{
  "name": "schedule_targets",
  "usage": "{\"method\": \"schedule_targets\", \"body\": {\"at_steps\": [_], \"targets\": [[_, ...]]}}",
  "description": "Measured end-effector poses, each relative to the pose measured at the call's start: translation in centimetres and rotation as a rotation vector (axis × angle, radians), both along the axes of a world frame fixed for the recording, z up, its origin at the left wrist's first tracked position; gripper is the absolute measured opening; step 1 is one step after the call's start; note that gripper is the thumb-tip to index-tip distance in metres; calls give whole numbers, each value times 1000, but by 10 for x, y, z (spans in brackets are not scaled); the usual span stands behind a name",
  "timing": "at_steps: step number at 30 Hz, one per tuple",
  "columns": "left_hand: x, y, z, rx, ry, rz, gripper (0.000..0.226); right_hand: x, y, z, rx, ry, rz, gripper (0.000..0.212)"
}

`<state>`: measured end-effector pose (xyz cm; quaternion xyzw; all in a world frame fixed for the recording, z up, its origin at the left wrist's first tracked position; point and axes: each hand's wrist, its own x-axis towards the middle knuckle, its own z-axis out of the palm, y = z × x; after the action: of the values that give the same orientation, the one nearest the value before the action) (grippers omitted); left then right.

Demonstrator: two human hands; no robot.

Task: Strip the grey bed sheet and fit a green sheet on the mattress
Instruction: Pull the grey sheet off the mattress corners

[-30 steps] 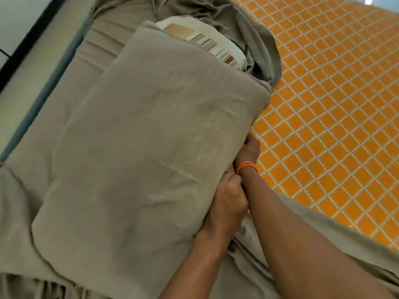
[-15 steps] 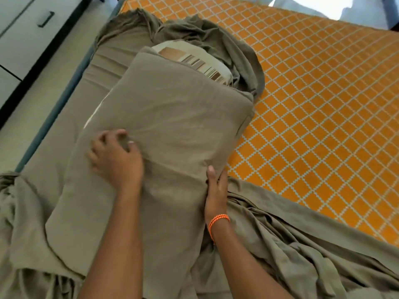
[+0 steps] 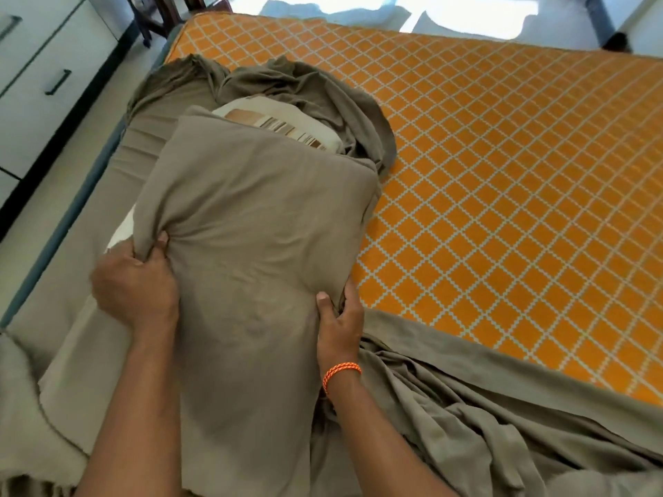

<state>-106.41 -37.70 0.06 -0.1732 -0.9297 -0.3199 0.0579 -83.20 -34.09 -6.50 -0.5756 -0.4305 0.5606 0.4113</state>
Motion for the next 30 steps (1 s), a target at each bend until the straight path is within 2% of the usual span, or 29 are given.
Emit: {"method": "schedule_targets", "body": {"at_steps": [4,7,15,18,20,23,25,28,30], "targets": [[42,50,33,135,38,-187,55,41,40,12,37,-30,-155,62],[92,109,59,178,53,-308,48,80,69,25,71,-43,-293,55],[245,253,98,109,239,-884,26,175,99,35,144,-85,-731,52],[287,267,76,136,67,-1111,26,193,95,20,72,-130,-824,61],[302,257,48,100,-30,-1220,31,202,90,7,-79,-183,-840,68],[304,219,10,13,-79,-1249,31,205,81,-15,-287,-318,-752,75],[292,193,-7,15,-128,-1193,34,197,76,-19,-354,-482,-713,65],[257,161,-30,24,-221,-1084,36,168,69,-15,-291,-714,-707,38],[228,139,-39,65,-293,-1041,33,140,60,-14,-165,-855,-645,29]]}}
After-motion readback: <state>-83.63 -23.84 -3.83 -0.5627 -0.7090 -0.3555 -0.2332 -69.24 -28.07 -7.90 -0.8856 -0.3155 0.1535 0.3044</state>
